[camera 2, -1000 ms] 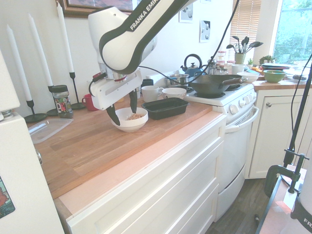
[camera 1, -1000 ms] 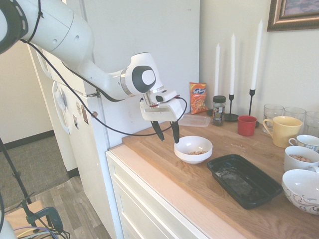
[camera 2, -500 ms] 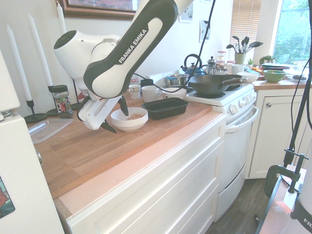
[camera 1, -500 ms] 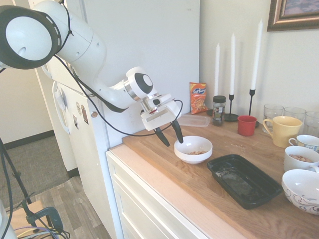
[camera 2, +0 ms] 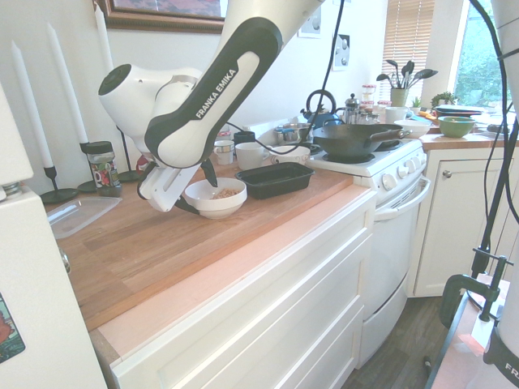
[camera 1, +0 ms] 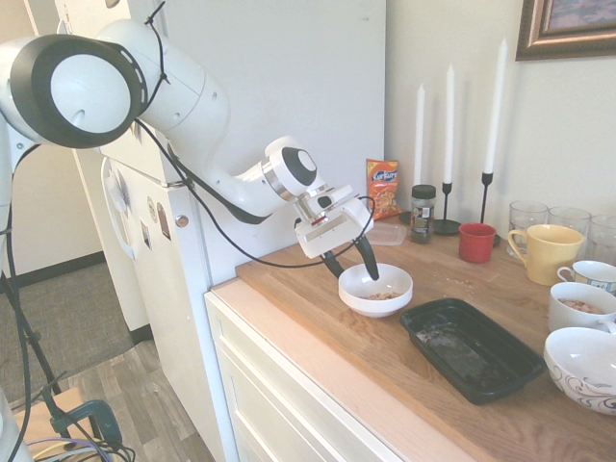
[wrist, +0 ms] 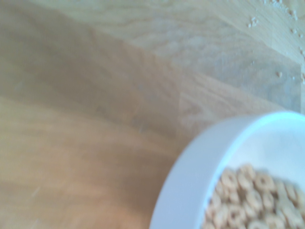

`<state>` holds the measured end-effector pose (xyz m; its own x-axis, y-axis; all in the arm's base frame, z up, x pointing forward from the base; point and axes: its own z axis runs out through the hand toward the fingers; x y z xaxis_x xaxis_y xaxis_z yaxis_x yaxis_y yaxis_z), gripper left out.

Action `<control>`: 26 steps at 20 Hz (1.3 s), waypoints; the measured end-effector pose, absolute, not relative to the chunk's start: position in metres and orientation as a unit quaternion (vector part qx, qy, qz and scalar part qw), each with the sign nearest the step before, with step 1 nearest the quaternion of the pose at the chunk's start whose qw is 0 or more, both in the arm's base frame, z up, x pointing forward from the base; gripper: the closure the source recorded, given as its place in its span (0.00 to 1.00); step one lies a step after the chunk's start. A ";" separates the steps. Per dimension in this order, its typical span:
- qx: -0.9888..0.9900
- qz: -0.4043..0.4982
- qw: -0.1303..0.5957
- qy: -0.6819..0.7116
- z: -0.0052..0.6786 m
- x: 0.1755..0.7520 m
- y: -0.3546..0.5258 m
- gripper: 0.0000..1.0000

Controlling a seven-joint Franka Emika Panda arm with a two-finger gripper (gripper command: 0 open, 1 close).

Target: Put the cereal into the box

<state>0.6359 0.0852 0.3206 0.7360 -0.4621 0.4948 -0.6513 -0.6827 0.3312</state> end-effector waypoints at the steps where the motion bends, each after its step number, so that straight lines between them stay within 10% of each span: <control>1: 0.897 0.188 0.252 -0.312 0.316 0.640 0.082 0.00; 3: 0.895 0.186 0.256 -0.315 0.308 0.648 0.078 0.00; 4: 0.894 0.188 0.256 -0.316 0.309 0.651 0.078 1.00; 26: 0.889 0.178 0.247 -0.343 0.296 0.640 0.082 1.00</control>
<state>0.6400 0.0817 0.2962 0.7018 -0.5213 0.4855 -0.6970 -0.6432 0.3170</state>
